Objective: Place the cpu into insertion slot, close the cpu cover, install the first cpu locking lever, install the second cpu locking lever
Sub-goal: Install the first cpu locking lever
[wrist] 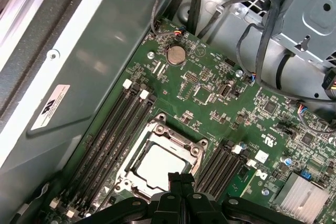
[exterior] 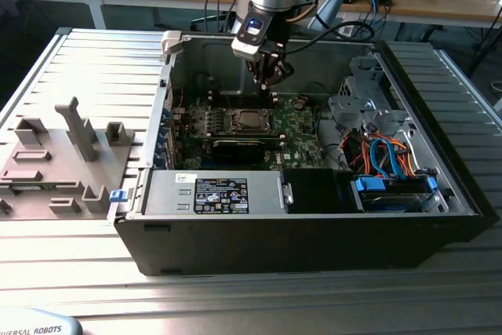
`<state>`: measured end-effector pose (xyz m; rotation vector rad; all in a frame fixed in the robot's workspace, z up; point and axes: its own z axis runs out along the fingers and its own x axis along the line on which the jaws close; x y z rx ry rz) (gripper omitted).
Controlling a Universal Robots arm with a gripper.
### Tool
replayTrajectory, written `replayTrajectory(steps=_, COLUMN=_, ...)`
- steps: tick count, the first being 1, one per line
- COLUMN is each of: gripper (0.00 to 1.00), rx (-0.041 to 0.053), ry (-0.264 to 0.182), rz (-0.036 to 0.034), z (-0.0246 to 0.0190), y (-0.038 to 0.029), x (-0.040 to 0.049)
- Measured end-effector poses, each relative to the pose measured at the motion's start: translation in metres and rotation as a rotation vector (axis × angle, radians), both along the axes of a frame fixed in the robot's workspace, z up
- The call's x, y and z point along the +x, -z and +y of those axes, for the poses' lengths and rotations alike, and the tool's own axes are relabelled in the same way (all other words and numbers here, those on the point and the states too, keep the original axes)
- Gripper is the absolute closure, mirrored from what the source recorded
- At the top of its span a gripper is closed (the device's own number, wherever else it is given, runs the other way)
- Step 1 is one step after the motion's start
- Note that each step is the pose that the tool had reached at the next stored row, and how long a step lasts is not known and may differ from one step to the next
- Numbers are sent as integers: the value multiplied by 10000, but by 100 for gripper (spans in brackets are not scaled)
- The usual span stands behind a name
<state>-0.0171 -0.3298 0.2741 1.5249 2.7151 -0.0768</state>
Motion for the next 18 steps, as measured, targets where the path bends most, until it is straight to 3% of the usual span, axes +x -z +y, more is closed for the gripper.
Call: replayTrajectory(steps=18, gripper=89, rx=0, ry=-226, rz=0, z=0, y=0, x=0)
